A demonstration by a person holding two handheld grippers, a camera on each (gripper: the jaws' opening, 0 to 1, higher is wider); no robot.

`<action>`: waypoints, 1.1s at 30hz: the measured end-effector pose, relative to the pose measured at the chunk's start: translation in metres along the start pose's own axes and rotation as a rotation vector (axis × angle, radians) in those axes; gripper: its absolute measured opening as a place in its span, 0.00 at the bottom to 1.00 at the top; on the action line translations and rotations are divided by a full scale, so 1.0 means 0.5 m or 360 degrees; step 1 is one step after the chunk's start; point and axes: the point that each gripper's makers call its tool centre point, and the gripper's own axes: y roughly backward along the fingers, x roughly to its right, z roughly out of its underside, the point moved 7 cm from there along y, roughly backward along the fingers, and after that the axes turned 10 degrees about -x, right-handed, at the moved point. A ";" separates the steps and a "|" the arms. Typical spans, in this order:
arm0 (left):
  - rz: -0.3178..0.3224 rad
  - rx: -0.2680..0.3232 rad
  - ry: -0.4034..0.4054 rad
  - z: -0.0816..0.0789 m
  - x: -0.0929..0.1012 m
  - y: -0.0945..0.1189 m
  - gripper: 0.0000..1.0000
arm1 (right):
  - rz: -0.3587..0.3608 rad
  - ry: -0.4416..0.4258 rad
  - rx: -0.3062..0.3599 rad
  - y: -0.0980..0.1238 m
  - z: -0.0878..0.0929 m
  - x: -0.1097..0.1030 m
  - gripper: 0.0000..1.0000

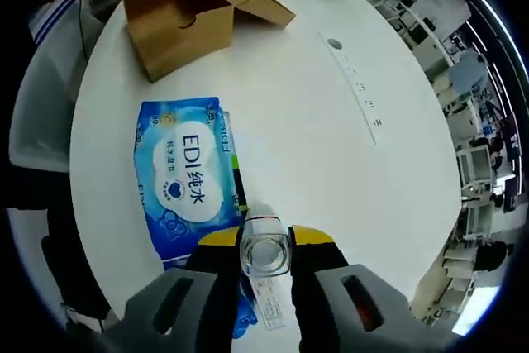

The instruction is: Operate the shoe box by opening the lid, removing the specified soft item, and placing it in the target area until the item is outside and the box remains undamaged.

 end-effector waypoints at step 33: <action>0.0015 -0.0029 0.0041 0.014 -0.003 -0.006 0.27 | -0.0126 0.0010 -0.0060 -0.031 -0.003 0.027 0.20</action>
